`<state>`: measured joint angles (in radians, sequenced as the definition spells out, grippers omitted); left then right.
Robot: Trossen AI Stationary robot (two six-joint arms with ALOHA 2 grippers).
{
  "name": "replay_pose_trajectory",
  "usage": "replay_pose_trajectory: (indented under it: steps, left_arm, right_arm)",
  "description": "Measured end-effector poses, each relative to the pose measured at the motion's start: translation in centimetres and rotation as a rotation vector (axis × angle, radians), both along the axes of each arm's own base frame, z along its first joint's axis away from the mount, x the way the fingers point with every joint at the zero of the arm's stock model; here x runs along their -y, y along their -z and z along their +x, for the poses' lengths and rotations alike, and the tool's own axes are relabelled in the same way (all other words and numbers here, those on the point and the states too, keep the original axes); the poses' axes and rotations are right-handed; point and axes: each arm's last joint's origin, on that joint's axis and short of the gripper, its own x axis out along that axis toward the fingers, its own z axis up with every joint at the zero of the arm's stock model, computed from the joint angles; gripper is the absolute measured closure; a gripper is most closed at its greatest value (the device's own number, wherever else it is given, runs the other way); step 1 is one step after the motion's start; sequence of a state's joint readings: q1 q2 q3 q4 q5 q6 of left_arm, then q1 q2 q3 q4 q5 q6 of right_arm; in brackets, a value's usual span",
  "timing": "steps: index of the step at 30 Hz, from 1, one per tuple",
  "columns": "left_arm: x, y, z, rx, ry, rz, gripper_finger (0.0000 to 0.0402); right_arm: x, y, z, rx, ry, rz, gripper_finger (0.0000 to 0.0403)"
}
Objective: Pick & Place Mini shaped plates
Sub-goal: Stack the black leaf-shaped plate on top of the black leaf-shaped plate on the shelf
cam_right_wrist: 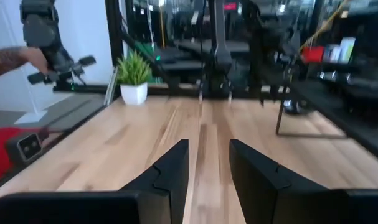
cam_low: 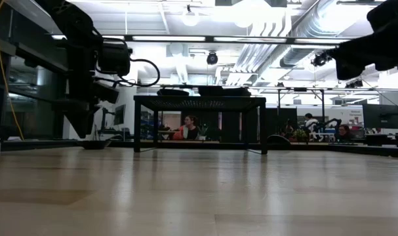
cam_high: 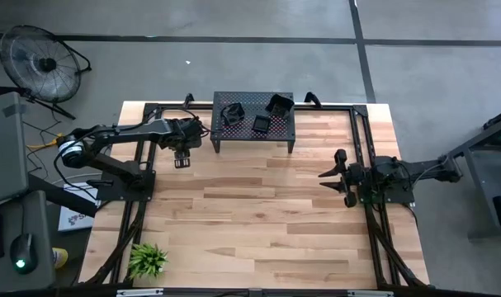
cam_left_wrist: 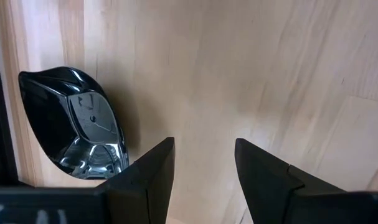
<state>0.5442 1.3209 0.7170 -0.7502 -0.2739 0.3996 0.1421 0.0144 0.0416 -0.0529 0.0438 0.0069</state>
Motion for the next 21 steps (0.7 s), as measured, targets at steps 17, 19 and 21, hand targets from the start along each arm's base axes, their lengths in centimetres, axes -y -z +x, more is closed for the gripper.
replay_pose_trajectory:
  steps: [17, 19, 21]
  left_arm:
    - [0.0, 0.0, -0.1, -0.019, 0.023, 0.001, 0.0238]
    - [0.0, 0.0, -0.1, -0.022, 0.023, 0.000, 0.0238]
    - [0.0, 0.0, -0.1, -0.031, 0.029, 0.014, 0.0238]
  right_arm:
    - [1.1, 1.3, 1.0, -0.067, 0.081, -0.034, 0.0293]
    - [1.1, 1.4, 1.0, -0.082, 0.083, 0.019, 0.0293]
    - [1.0, 1.4, 1.1, -0.092, 0.082, 0.070, 0.0293]
